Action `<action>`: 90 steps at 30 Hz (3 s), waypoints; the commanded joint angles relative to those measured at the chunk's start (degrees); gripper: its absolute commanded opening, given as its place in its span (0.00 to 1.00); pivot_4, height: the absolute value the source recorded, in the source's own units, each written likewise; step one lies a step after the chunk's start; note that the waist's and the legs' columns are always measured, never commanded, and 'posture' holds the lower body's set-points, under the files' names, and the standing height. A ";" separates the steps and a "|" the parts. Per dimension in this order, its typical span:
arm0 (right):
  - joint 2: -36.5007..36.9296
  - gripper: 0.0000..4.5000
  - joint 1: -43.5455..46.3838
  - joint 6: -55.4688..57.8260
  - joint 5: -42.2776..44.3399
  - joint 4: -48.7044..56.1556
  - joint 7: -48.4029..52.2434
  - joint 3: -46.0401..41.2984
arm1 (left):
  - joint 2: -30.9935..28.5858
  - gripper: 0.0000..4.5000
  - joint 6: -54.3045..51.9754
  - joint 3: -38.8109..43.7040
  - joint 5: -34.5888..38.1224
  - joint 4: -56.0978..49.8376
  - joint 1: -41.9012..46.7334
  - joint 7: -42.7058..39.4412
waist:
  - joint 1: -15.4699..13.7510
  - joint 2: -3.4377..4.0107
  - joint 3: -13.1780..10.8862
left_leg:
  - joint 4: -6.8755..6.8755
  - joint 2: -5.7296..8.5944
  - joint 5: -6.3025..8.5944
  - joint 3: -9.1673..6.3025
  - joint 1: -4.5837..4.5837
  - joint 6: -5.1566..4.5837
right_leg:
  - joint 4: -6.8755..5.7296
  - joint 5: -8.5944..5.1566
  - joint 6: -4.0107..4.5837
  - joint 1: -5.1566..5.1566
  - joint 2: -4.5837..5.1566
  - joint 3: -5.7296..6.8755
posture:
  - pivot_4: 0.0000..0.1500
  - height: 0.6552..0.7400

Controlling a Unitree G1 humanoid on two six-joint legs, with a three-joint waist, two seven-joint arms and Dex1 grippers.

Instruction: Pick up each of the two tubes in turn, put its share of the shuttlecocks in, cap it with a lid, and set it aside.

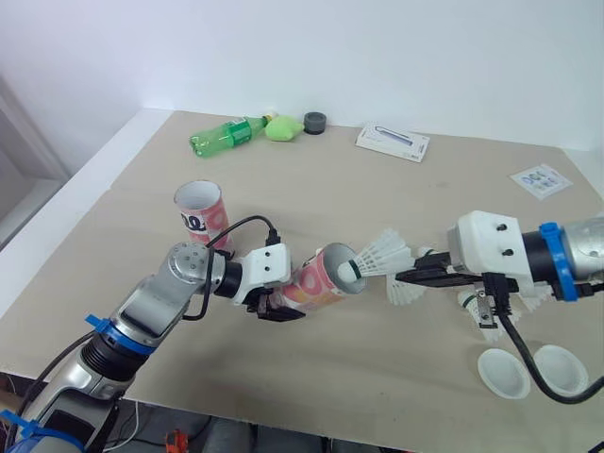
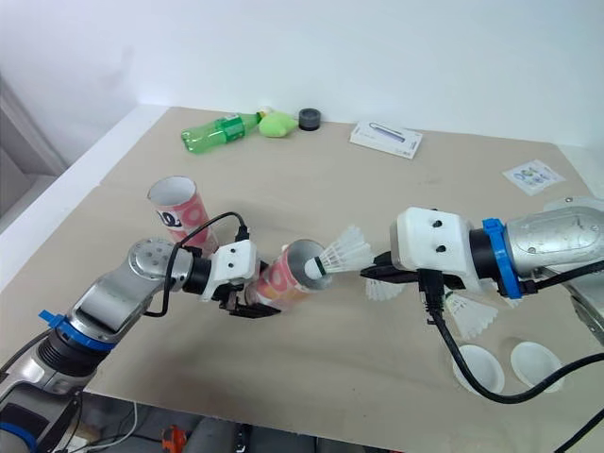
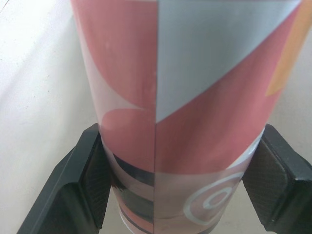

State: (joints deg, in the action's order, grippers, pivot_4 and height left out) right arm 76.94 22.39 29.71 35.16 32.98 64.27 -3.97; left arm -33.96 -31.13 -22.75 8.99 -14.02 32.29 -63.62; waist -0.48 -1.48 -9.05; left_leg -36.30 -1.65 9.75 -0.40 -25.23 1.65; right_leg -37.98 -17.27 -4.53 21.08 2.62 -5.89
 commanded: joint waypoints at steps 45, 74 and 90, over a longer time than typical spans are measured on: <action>-27.01 0.98 -21.62 15.78 -4.97 -4.22 -22.53 -5.48 | 2.16 0.74 1.38 -1.91 -2.85 3.84 0.40 0.82 | 0.05 -0.01 0.01 | -0.02 0.02 -0.19 -0.29 -0.10 -0.05 | -0.06 -0.02 -0.28 -0.10 -0.29 0.00 | 1.00 0.87; -28.57 0.00 -13.30 13.06 -9.14 -9.23 -21.96 -3.75 | 2.17 0.74 1.27 -2.11 -3.11 3.05 0.57 1.08 | 0.04 0.02 0.00 | 0.03 0.05 -0.19 -0.29 -0.19 -0.05 | -0.05 0.03 -0.19 -0.12 -0.30 -0.03 | 1.00 0.87; -9.55 0.00 -6.29 9.74 5.10 2.20 -1.22 -18.36 | 2.40 0.74 1.19 -1.92 -3.22 3.53 1.07 0.79 | 0.05 0.06 -0.02 | 0.12 0.04 -0.19 -0.29 -0.19 -0.05 | -0.04 -0.03 -0.15 -0.10 -0.22 0.04 | 1.00 0.87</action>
State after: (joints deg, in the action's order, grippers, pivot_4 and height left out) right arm 65.92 14.51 40.85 40.30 33.71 61.92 -22.22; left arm -31.87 -29.17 -22.69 6.75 -11.27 33.52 -63.03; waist -0.43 -1.42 -9.07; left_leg -36.19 -1.62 9.56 -0.68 -25.41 1.61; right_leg -38.02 -17.30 -4.68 20.98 2.40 -5.84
